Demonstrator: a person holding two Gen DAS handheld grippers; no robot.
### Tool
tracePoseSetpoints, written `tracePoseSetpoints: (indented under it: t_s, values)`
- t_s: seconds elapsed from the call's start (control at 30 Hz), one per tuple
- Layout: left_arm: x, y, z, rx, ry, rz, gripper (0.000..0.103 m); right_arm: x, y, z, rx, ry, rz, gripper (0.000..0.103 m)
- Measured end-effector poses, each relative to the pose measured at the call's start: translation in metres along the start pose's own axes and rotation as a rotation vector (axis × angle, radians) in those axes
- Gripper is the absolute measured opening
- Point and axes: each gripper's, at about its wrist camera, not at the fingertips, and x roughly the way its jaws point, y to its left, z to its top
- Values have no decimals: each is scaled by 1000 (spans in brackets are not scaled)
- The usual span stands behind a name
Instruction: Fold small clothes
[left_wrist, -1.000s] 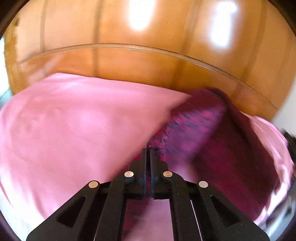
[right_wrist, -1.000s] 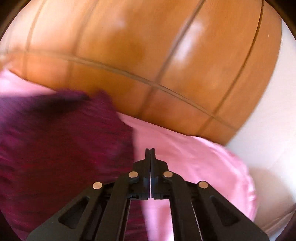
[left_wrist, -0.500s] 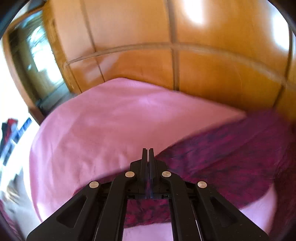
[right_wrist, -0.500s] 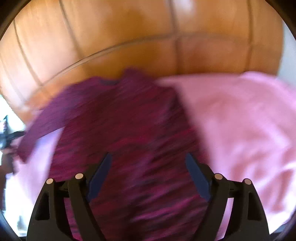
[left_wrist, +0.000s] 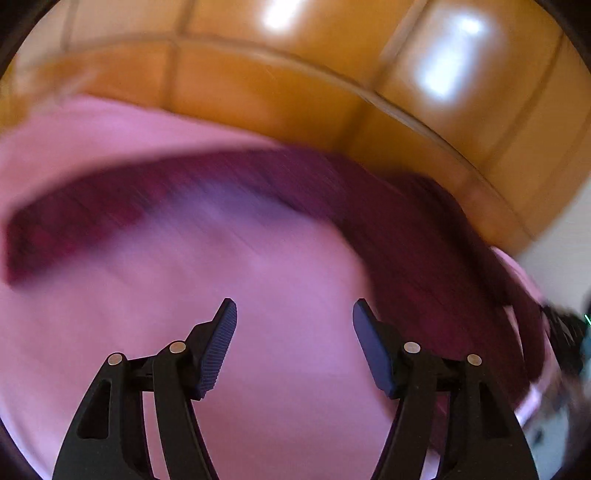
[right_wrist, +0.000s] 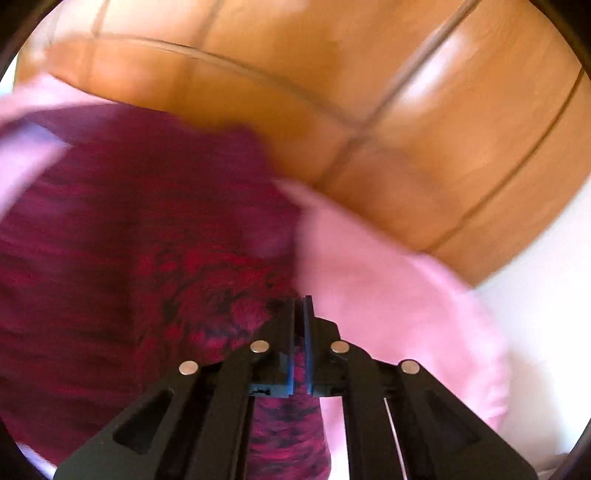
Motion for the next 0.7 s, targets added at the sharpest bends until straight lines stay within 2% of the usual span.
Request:
tracePoseSetpoints:
  t_s: [0.07,0.1,0.13,0.2,0.27,0.4,0.43,0.47,0.5,0.57,0.67,0.7]
  values:
    - [12,-14,-20,-22,57,-111,64,22,-25,-2,-40,15,-153,0]
    - [18,-18,-27,-36,80,-148,64,35,-36,-4,-54,25,-208,0]
    - [23,-21,-32,-49,98,-178,64,50,-49,-4,-46,56,-225,0]
    - [33,-29,-45,-98,135,-245,64,86,-78,-5,18,131,-236,0]
    - [40,-39,-55,-146,132,-306,64,113,-94,-7,61,185,-232,0]
    - [52,-55,-53,-193,144,-388,64,143,-118,-15,184,258,-195,0]
    - [53,-60,-54,-187,140,-387,64,144,-125,-19,244,268,-150,1]
    - [57,-66,-54,-182,140,-391,64,140,-129,-21,290,266,-112,10]
    - [58,-70,-52,-183,143,-395,64,137,-129,-21,329,261,-76,32]
    - [55,-76,-55,-191,145,-415,64,127,-130,-26,441,233,80,54]
    - [58,-68,-53,-209,161,-456,64,106,-122,-53,570,243,409,54]
    - [57,-65,-52,-214,163,-466,64,100,-116,-64,591,250,486,54]
